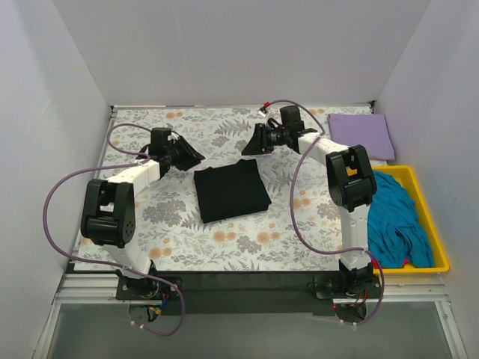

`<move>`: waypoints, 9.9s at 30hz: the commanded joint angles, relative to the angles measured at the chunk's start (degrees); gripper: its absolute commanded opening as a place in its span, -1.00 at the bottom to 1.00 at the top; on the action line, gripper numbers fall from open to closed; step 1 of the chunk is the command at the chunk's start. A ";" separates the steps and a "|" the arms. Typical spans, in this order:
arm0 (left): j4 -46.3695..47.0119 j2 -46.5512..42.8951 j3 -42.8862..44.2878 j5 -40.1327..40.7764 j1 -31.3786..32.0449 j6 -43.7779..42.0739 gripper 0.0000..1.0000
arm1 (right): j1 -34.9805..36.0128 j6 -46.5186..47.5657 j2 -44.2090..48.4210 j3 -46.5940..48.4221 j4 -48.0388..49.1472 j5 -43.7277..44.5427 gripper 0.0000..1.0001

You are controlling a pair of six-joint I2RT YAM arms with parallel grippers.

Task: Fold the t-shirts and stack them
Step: Fold the tshirt, then neatly place the folded tshirt to the corner

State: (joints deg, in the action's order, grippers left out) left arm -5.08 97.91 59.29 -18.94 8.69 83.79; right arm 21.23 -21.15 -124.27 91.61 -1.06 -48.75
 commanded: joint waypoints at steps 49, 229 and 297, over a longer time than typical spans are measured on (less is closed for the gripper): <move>-6.69 -10.79 -22.47 -4.53 2.74 0.51 -0.75 | 0.47 4.10 7.27 -36.77 11.08 -7.15 -0.52; -19.26 -16.62 -7.08 47.33 12.85 -15.41 0.96 | -11.65 42.94 8.26 14.02 -31.11 78.28 -0.97; -21.99 -5.45 -3.83 47.42 12.76 -15.76 0.97 | -27.64 36.62 -3.17 15.18 -14.23 86.63 -0.97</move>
State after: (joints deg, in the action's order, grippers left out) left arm -26.81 92.33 53.41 27.66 21.80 67.99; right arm -4.67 17.06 -127.68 107.18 -19.46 34.57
